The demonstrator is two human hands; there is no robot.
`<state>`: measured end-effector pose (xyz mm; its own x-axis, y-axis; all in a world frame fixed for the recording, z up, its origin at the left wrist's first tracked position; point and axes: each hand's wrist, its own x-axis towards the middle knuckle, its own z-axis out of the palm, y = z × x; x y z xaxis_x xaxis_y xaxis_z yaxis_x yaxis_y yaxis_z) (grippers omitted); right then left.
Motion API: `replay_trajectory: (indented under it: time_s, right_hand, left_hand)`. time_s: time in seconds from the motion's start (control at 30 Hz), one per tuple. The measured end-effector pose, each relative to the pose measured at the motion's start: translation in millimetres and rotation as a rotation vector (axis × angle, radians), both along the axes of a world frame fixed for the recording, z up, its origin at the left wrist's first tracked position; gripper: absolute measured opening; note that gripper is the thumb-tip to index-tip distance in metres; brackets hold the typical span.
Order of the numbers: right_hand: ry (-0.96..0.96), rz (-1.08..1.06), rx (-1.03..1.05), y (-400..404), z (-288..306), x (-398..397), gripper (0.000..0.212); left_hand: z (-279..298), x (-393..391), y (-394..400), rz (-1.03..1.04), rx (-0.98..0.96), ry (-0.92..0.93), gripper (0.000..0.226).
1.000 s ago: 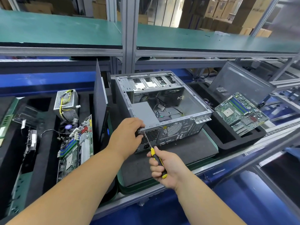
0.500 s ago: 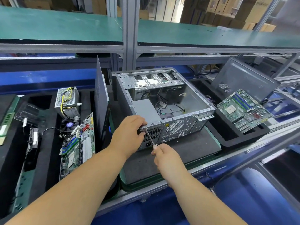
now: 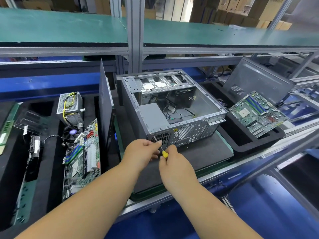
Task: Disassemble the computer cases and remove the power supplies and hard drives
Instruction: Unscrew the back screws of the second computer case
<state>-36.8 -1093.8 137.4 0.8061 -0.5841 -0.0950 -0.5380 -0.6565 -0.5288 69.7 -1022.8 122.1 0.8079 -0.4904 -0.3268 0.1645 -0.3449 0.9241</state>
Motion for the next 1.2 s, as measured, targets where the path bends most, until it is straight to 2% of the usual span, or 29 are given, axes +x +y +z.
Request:
replay_trajectory:
  time_s: [0.1,0.2,0.3,0.47,0.77,1.0,1.1,1.2]
  right_hand:
    - [-0.034,0.002,0.121,-3.1,-3.3,-2.4,0.009]
    - [-0.085,-0.101,0.449,-8.6,-3.1,-3.6,0.012]
    - [-0.086,-0.258,0.784,-14.8,3.0,-1.3,0.023]
    - [-0.018,-0.348,1.022,-19.2,14.1,-4.3,0.043]
    - [-0.045,-0.35,1.155,-15.7,12.0,-8.3,0.035]
    - [-0.102,-0.362,1.25,-11.1,8.4,-7.9,0.039]
    - [-0.091,-0.401,1.202,-9.1,8.1,-5.0,0.036]
    - [-0.111,-0.383,1.025,-9.4,2.7,-3.6,0.026]
  left_hand:
    - [0.9,-0.3,-9.1,0.057,-0.112,0.155,0.023]
    - [1.2,-0.5,-14.0,0.114,-0.176,0.239,0.019]
    - [0.7,-0.6,-15.2,0.127,-0.196,0.268,0.022]
    - [-1.7,-1.8,-17.3,0.125,-0.226,0.285,0.018]
    - [1.3,-3.0,-13.8,0.121,-0.222,0.297,0.022]
    - [3.1,-4.1,-9.6,0.099,-0.221,0.283,0.025]
    - [2.4,-5.0,-8.3,0.093,-0.245,0.313,0.023]
    - [2.1,-4.6,-9.3,0.116,-0.261,0.391,0.016]
